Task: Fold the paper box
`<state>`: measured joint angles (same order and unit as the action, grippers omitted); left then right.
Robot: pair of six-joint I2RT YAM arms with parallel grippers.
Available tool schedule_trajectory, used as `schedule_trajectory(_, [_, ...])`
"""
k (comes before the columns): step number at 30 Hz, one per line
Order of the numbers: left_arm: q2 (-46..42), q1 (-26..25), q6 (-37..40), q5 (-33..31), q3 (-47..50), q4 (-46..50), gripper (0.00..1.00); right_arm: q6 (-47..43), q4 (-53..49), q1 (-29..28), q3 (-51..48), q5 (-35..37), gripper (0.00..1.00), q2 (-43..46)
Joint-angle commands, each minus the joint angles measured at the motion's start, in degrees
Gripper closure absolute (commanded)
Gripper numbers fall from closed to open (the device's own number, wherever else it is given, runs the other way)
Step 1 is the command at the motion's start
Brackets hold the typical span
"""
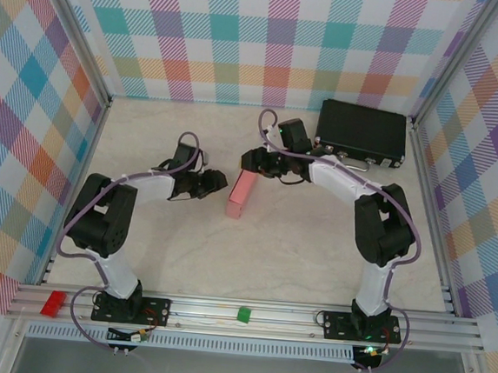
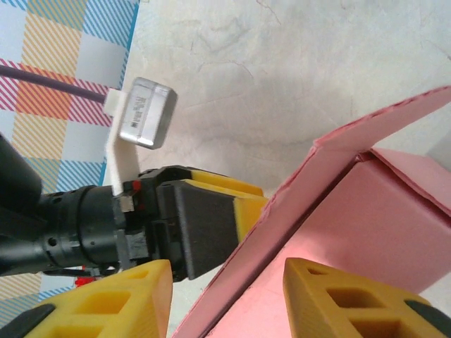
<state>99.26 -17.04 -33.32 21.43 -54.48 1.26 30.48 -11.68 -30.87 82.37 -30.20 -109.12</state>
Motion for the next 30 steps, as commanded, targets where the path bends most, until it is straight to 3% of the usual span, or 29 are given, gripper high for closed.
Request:
schedule_trajectory(1, [-4.18, 0.43, 3.21, -3.08, -2.27, 5.54, 0.52, -1.11, -1.70, 0.20, 0.32, 2.86, 0.52, 4.55])
schedule_trajectory(8, [-9.96, 0.34, 5.01, -3.45, -3.05, 7.99, 0.42, 2.30, 0.56, 1.93, -10.05, 8.81, 0.55, 10.96])
schedule_trajectory(16, [-14.08, -1.23, 7.70, -0.97, -3.95, 8.17, 0.23, 5.39, 6.45, 2.06, -14.33, 2.14, 0.55, 8.23])
schedule_trajectory(21, [-13.79, -3.36, 10.28, -0.32, -6.41, 10.70, 0.20, 5.60, 7.94, 1.48, -11.97, -2.63, 0.53, 4.29])
schedule_trajectory(30, [-12.04, -6.14, 13.73, -0.33, -9.35, 14.19, 0.20, 6.54, 7.12, 0.82, -10.17, -1.74, 0.54, -0.17])
